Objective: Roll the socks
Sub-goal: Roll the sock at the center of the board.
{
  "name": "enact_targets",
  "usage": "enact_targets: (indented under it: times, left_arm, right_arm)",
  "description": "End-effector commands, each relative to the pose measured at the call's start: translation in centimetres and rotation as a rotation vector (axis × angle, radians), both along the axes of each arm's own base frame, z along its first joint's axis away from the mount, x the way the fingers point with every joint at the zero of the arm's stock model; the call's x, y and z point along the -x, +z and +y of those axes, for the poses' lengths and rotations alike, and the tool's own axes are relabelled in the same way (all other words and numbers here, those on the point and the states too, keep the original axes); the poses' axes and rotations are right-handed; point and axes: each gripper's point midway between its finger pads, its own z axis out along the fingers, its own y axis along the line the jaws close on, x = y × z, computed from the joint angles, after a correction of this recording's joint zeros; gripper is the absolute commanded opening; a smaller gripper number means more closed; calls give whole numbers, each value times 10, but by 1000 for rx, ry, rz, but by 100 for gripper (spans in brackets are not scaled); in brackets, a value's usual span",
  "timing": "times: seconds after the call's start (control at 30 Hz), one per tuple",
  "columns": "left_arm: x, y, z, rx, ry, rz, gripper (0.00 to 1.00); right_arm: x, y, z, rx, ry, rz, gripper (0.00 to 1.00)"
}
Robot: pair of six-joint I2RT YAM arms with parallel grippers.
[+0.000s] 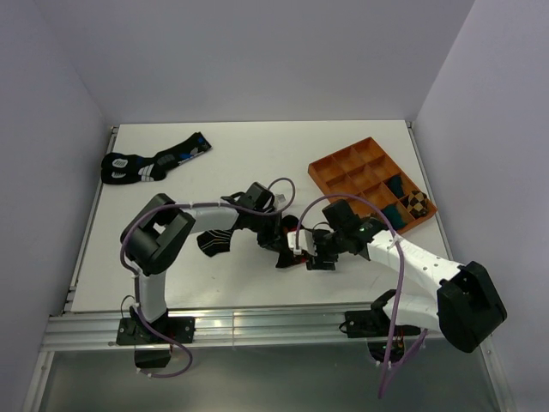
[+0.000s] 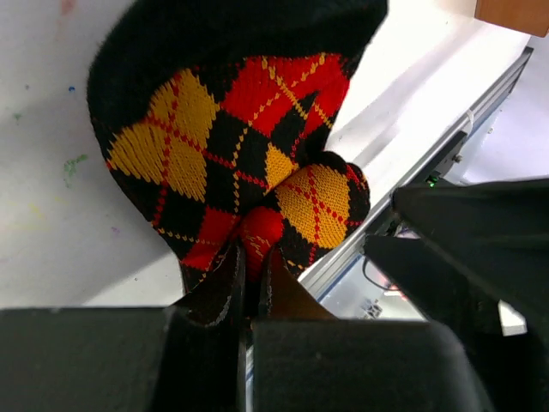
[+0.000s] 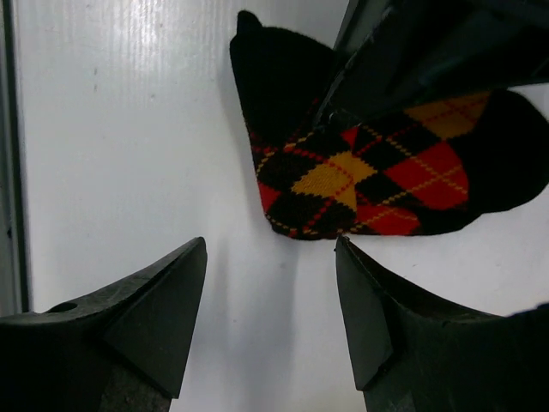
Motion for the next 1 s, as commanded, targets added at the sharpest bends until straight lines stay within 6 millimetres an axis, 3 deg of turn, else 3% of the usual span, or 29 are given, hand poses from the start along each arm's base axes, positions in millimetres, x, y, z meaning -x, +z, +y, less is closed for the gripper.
enact_targets:
  times: [0.0, 0.67, 0.77, 0.87, 0.9, 0.97]
  left_arm:
    - [14, -42, 28, -160, -20, 63, 0]
    - [-1, -44, 28, -138, -28, 89, 0]
    - [-4, -42, 26, -121, -21, 87, 0]
    - [-3, -40, 23, -94, -10, 94, 0]
    - [-1, -39, 24, -85, -3, 99, 1]
    - [-5, -35, 19, -54, 29, 91, 5]
  right_arm:
    - [-19, 11, 15, -32, 19, -116, 69]
    - [-14, -20, 38, 62, 94, -102, 63]
    - [-20, -24, 40, 82, 63, -89, 59]
    - [-24, -27, 43, 95, 37, -55, 48]
    - [-22, -29, 42, 104, 32, -35, 37]
    - [-24, -28, 43, 103, 25, -4, 33]
